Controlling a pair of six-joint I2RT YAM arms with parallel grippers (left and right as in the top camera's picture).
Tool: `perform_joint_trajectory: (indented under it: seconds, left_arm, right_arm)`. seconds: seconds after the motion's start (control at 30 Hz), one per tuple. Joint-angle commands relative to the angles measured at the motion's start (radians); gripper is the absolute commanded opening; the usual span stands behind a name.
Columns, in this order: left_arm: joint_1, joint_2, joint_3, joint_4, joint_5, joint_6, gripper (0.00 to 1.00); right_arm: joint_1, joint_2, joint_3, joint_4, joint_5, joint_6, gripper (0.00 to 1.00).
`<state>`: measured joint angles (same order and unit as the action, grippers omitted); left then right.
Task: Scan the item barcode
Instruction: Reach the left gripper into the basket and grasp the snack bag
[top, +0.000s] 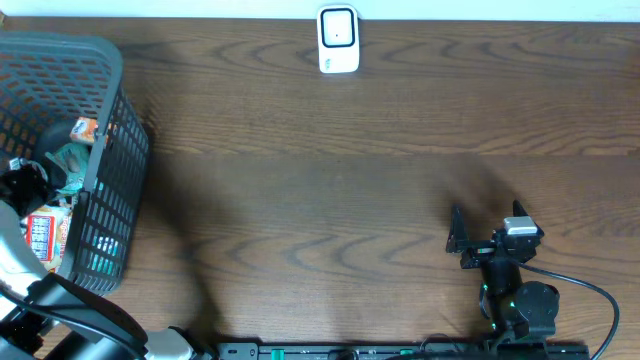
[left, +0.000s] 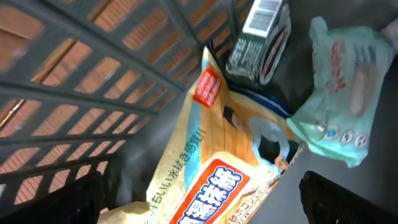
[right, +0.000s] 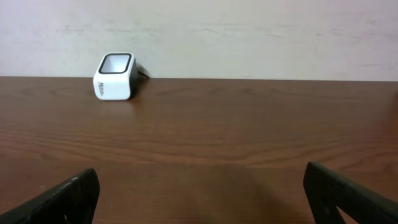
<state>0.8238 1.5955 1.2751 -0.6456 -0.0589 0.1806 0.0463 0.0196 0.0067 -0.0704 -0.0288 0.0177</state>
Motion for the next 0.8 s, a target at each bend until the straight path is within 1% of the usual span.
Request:
perform_joint_trajectory:
  seconds: [0.0, 0.27, 0.4, 0.47, 0.63, 0.73, 0.77]
  left_arm:
    - [0.019, 0.019, -0.036, 0.008, -0.009, 0.051, 0.98]
    - [0.075, 0.041, -0.099, 0.047, -0.002, 0.054, 0.99]
    - [0.074, 0.087, -0.101, 0.042, 0.022, 0.054, 0.95]
    - [0.074, 0.11, -0.101, 0.039, 0.029, 0.051, 0.91]
    - [0.074, 0.13, -0.101, 0.035, 0.044, 0.051, 0.72]
    - [0.073, 0.13, -0.101, 0.038, 0.06, 0.051, 0.64]
    - [0.073, 0.13, -0.101, 0.038, 0.061, 0.051, 0.58]
  right_arm:
    - [-0.006, 0.0, 0.0, -0.005, 0.003, 0.011, 0.99]
    - [-0.006, 0.0, 0.0, -0.004, 0.003, 0.011, 0.99]
    - [-0.006, 0.0, 0.0, -0.005, 0.003, 0.011, 0.99]
    - [-0.006, 0.0, 0.0, -0.005, 0.003, 0.011, 0.99]
    - [-0.006, 0.0, 0.0, -0.005, 0.003, 0.011, 0.99]
    - [-0.006, 0.0, 0.0, -0.004, 0.003, 0.011, 0.99]
    - [-0.006, 0.0, 0.0, -0.005, 0.003, 0.011, 0.99]
